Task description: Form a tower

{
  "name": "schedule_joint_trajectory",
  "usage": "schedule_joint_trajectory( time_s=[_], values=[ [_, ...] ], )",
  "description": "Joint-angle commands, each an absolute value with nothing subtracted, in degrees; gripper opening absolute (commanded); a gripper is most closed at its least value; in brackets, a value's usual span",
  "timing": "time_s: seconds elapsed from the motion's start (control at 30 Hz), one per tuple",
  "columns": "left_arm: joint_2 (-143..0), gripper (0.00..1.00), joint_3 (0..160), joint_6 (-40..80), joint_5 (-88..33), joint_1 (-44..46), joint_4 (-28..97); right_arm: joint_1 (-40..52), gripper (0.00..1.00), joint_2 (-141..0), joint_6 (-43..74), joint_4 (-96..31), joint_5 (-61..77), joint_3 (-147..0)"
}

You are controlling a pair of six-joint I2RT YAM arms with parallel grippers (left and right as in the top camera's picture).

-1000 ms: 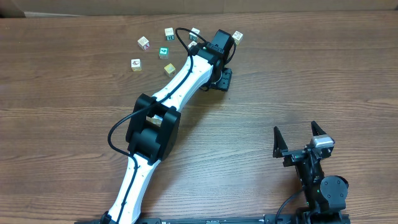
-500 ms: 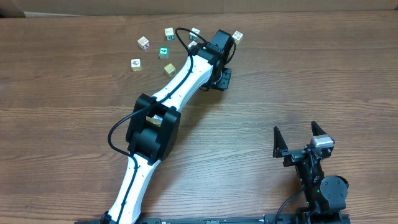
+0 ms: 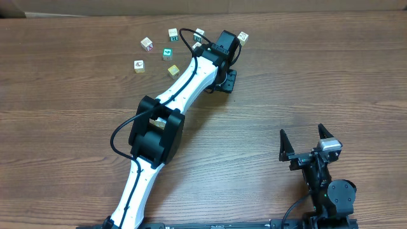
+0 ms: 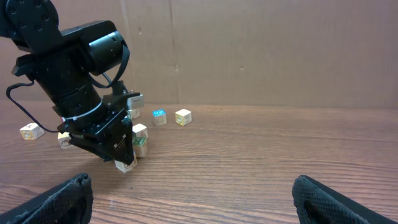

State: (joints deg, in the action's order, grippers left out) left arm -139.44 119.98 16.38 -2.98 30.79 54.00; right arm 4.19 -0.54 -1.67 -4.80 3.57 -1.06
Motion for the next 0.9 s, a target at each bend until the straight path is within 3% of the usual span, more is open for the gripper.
schedule_joint_trajectory(
  time_s=[0.0, 0.67, 0.87],
  values=[
    [-139.98, 0.5, 120.49, 16.29, -2.57, 30.94, 53.89, 4.54, 1.0, -0.16, -1.78, -4.62, 3.03, -0.45],
    [-140.05, 0.52, 120.49, 16.29, -2.57, 31.16, 53.63, 4.54, 1.0, -0.16, -1.78, -4.62, 3.03, -0.45],
    [-140.05, 0.46, 120.49, 16.27, -2.55, 31.16, 53.67, 4.54, 1.0, -0.16, -1.78, -4.62, 3.03, -0.45]
  ],
)
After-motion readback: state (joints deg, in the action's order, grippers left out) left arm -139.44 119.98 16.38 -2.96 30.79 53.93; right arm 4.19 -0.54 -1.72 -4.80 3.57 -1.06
